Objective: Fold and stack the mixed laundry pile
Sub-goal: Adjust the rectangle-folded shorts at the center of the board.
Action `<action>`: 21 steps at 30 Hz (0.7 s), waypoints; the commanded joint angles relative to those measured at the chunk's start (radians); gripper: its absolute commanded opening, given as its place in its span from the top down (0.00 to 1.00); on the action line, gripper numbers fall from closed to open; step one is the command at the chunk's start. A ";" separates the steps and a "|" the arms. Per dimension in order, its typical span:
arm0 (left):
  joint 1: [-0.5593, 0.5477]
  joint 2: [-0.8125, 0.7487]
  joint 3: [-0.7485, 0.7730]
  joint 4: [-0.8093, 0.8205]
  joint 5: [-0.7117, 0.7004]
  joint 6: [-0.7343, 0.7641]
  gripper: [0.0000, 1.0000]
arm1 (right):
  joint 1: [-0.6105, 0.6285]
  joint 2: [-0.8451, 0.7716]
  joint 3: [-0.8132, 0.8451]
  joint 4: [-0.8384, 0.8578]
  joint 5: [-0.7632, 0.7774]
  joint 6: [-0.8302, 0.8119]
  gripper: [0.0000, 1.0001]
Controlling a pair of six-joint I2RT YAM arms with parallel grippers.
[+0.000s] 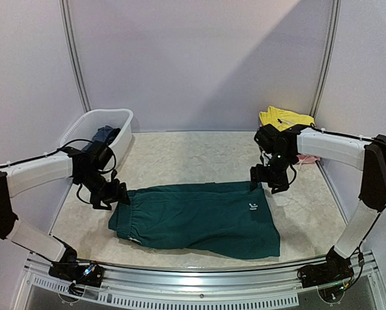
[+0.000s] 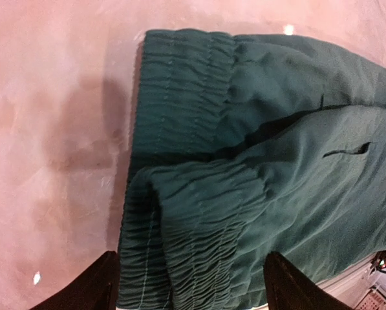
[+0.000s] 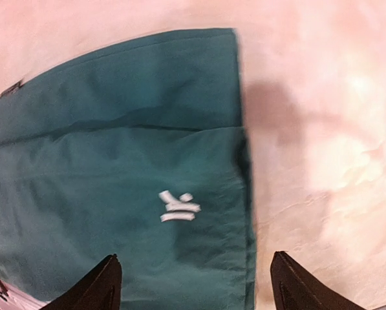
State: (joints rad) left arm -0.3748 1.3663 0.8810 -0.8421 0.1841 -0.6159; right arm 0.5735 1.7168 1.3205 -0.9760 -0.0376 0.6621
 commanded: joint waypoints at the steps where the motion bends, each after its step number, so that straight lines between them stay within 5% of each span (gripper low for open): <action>1: 0.013 0.041 0.052 0.051 0.077 0.044 0.25 | -0.067 0.015 -0.074 0.079 -0.069 -0.055 0.23; 21: 0.014 0.096 0.036 0.065 0.155 -0.001 0.53 | -0.144 0.131 -0.126 0.236 -0.243 -0.129 0.53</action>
State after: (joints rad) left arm -0.3717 1.4731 0.9199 -0.7834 0.3138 -0.6041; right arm 0.4355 1.8233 1.2160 -0.7685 -0.2527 0.5430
